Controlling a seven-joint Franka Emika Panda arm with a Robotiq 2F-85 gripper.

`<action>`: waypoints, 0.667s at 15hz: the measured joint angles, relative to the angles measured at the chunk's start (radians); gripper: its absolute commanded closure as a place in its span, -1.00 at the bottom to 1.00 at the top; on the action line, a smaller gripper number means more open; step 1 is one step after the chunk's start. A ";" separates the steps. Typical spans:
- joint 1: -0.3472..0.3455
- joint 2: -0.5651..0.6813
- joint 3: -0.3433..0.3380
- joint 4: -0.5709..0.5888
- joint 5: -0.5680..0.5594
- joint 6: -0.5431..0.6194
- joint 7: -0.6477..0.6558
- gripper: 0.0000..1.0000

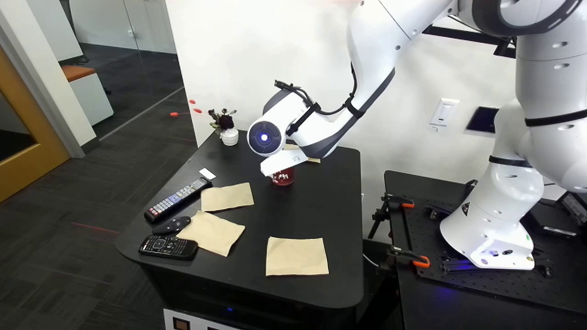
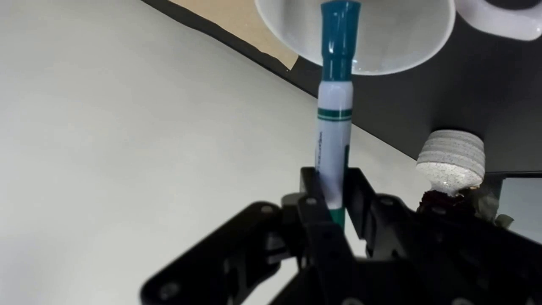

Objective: Pick the marker and put it in the cup

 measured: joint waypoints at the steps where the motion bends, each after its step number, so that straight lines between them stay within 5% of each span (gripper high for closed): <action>1: 0.000 0.003 0.002 0.000 0.000 0.000 0.000 0.90; 2: 0.000 0.006 0.004 0.000 0.000 0.000 0.000 0.90; 3: 0.000 0.009 0.006 0.000 0.000 0.000 0.000 0.09; 4: 0.000 0.011 0.007 0.000 0.000 0.000 0.000 0.07; 10: -0.001 0.015 0.010 0.000 0.000 -0.002 0.000 -0.82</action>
